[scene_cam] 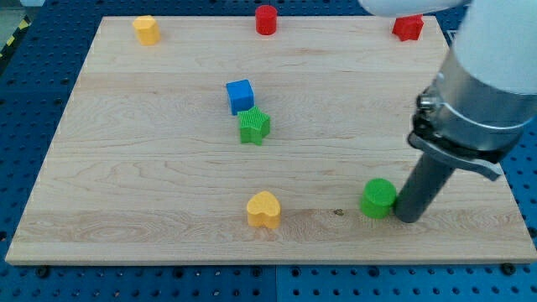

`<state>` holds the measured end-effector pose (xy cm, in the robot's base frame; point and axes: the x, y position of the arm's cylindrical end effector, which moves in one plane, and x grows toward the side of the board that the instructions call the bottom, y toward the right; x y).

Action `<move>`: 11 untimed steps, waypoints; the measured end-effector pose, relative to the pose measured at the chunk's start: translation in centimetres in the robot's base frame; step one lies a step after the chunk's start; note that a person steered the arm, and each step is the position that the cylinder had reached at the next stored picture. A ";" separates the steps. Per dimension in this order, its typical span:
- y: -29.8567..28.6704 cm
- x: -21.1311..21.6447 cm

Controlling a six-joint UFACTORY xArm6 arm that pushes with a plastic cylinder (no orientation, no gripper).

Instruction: Push the green circle closer to the yellow heart

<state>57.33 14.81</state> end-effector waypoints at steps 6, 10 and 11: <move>-2.0 -4.4; -11.7 -3.7; -11.2 -3.7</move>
